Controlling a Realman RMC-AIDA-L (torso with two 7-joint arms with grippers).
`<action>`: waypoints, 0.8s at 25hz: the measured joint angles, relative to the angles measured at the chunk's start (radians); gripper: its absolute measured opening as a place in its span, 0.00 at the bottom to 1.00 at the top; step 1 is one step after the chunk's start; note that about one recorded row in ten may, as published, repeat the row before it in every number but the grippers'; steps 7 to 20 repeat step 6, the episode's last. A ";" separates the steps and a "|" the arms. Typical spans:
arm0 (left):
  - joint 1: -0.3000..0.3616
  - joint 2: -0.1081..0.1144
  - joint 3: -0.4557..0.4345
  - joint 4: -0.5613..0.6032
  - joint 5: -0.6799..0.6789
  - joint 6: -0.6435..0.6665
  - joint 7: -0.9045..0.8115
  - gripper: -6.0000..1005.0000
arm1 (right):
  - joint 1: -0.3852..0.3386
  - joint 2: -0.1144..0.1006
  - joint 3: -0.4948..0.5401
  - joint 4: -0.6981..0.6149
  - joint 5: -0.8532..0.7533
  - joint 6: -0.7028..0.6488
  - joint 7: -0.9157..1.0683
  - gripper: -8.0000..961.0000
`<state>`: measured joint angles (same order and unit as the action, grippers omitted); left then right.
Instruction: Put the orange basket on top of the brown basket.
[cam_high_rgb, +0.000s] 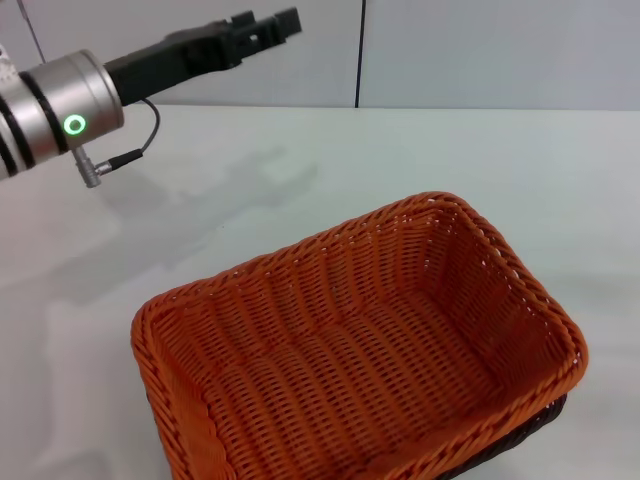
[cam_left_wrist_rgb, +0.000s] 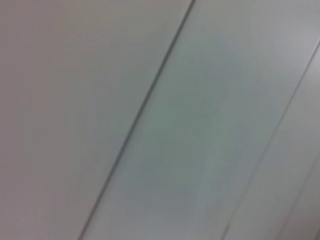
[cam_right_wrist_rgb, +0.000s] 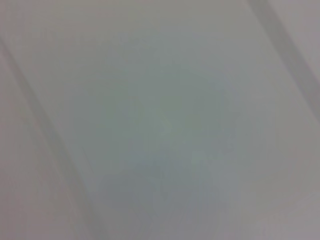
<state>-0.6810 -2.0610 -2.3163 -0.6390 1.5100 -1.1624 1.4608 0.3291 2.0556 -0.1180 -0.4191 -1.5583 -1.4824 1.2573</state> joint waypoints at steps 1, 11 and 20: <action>0.005 0.000 0.000 0.013 -0.027 -0.002 0.027 0.82 | -0.006 0.008 0.025 0.024 0.050 0.006 -0.069 0.73; 0.047 -0.005 -0.007 0.114 -0.243 -0.049 0.257 0.82 | -0.024 0.016 0.090 0.211 0.332 0.010 -0.487 0.73; 0.047 -0.005 -0.007 0.114 -0.243 -0.049 0.257 0.82 | -0.024 0.016 0.090 0.211 0.332 0.010 -0.487 0.73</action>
